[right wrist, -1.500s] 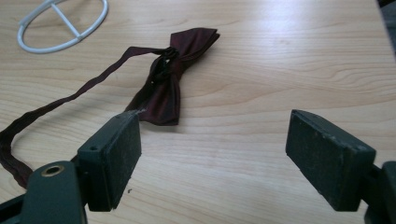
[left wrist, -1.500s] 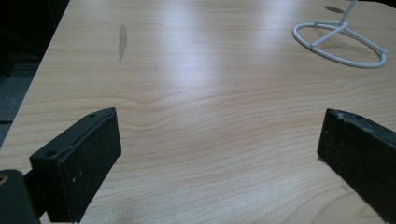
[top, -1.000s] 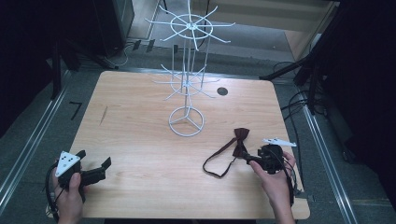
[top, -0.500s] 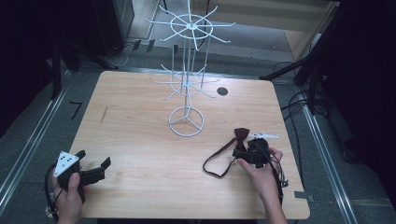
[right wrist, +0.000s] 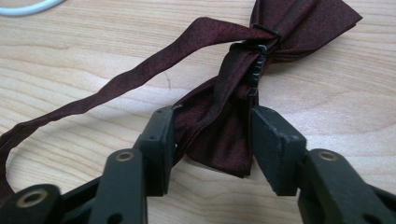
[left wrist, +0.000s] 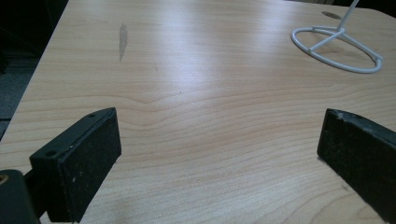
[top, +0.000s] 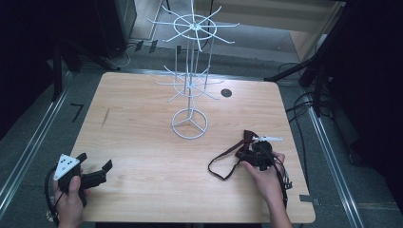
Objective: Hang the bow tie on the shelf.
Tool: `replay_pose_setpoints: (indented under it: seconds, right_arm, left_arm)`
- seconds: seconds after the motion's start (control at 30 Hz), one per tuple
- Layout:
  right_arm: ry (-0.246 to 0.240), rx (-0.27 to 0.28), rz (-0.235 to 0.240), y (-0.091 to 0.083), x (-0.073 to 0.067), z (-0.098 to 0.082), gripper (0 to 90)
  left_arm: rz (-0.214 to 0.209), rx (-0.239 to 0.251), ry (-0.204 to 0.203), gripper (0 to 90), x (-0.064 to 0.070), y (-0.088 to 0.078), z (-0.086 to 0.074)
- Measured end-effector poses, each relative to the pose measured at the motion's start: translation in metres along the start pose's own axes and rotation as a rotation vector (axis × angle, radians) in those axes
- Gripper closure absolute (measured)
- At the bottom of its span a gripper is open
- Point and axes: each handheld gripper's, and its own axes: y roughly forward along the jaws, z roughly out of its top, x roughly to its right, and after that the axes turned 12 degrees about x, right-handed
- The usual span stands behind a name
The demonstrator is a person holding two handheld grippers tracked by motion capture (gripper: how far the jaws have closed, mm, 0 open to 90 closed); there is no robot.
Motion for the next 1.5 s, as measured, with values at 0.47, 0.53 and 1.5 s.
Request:
replay_pose_setpoints:
  seconds: [0.47, 0.53, 1.5]
  right_arm:
    - [0.001, 0.049, 0.038, -0.001, 0.014, -0.008, 82.7]
    - [0.012, 0.052, 0.056, -0.001, 0.014, -0.009, 86.0]
    - [-0.202, 0.427, 0.060, -0.056, -0.038, 0.007, 88.6]
  left_arm:
    - [-0.001, 0.005, -0.004, 0.3, 0.000, -0.001, 0.000]
    - [0.001, 0.005, -0.003, 0.5, 0.000, -0.001, 0.000]
    - [0.007, 0.011, 0.052, 0.0, 0.005, -0.006, 0.000]
